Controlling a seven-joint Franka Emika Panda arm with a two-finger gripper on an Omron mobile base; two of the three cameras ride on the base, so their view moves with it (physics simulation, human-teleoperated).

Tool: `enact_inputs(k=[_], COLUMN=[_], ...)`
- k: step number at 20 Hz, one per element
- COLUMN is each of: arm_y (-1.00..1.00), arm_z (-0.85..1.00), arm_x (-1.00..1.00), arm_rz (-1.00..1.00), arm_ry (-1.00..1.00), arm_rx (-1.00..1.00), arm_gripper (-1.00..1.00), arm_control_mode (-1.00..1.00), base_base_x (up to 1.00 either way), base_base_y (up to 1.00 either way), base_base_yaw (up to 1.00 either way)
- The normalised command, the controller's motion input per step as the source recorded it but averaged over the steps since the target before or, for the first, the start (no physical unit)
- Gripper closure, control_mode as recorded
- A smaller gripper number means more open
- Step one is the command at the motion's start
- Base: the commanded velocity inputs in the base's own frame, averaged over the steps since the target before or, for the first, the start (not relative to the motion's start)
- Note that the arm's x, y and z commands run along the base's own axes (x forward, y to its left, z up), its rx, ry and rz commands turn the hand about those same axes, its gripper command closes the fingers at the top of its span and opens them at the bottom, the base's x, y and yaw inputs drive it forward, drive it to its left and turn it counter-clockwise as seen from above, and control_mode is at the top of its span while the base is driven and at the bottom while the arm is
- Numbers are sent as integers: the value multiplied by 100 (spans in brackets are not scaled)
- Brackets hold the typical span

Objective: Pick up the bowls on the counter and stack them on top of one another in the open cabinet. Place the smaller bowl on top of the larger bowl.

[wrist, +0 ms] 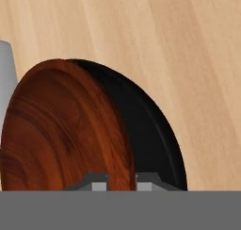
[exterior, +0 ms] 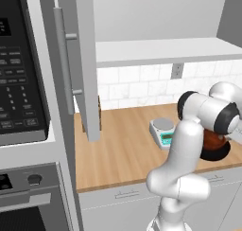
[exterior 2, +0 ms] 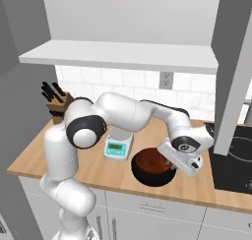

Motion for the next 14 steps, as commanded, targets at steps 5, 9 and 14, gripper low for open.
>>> enact_inputs(k=[5,9,14], arm_y=[13,4,0], arm_z=[3,44,48], arm_x=[-20,-44,-27], arm_rz=[0,0,0], arm_ry=[-3,-12,-9], arm_rx=[-2,0,0], arm_gripper=[-100,-100,-100], arm_control_mode=[-100,-100,-100], base_base_x=[0,0,0], base_base_y=[0,0,0], base_base_yaw=[0,0,0])
